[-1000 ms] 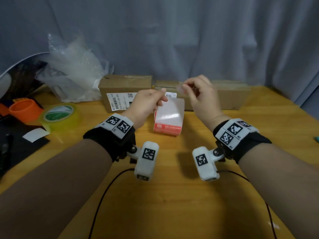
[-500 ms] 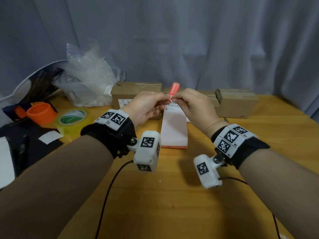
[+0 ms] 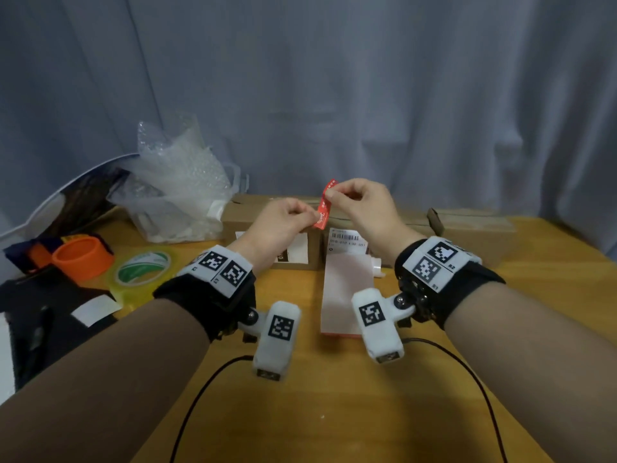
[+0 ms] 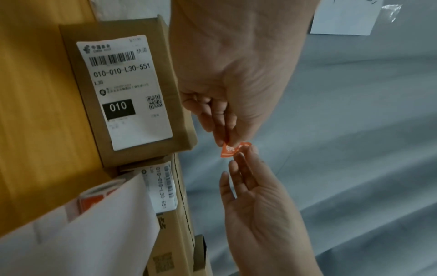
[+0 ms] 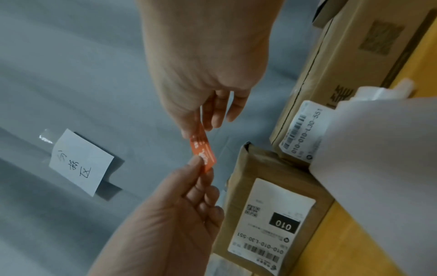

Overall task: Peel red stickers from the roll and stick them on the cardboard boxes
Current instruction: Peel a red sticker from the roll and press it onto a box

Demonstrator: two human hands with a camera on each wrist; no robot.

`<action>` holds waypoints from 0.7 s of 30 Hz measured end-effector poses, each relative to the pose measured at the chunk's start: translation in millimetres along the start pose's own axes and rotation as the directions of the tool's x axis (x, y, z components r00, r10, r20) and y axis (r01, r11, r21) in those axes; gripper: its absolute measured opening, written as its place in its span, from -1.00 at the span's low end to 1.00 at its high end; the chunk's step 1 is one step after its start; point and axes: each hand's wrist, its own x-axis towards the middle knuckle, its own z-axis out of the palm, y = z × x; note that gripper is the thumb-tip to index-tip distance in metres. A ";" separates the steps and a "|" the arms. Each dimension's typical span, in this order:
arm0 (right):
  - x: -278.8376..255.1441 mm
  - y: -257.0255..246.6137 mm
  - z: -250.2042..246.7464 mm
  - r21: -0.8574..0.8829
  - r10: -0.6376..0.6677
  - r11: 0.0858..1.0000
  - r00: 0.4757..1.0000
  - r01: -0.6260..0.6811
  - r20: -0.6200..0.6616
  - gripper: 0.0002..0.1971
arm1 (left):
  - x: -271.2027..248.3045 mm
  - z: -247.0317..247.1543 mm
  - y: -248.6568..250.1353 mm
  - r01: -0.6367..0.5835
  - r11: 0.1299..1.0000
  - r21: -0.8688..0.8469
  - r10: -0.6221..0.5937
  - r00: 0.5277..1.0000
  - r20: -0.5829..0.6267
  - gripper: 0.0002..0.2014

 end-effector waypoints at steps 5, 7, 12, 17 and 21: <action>31.0 4.4 16.0 0.103 0.058 0.993 0.998 -0.054 -0.039 -0.90 | 20.3 -18.7 -13.4 0.040 0.998 -0.039 -0.041 0.999 -0.018 -0.85; 42.2 11.1 20.6 0.125 0.107 0.986 0.994 -0.107 0.003 -0.77 | 27.6 -24.6 -18.8 0.039 0.997 -0.063 -0.041 0.998 -0.043 -0.92; 52.1 18.6 29.9 0.045 0.143 0.988 0.981 -0.150 0.129 -0.90 | 44.3 -32.8 -30.1 0.046 0.996 -0.081 -0.051 0.997 -0.063 -0.95; 61.9 19.1 37.7 0.096 0.099 0.989 0.985 -0.113 0.144 -0.93 | 52.6 -35.6 -33.1 0.058 0.997 -0.043 -0.060 0.997 -0.048 -0.98; 67.6 17.4 40.3 0.077 0.076 0.994 0.992 -0.084 0.097 -0.87 | 57.6 -39.7 -30.7 0.058 0.998 -0.010 -0.059 0.996 -0.062 -0.94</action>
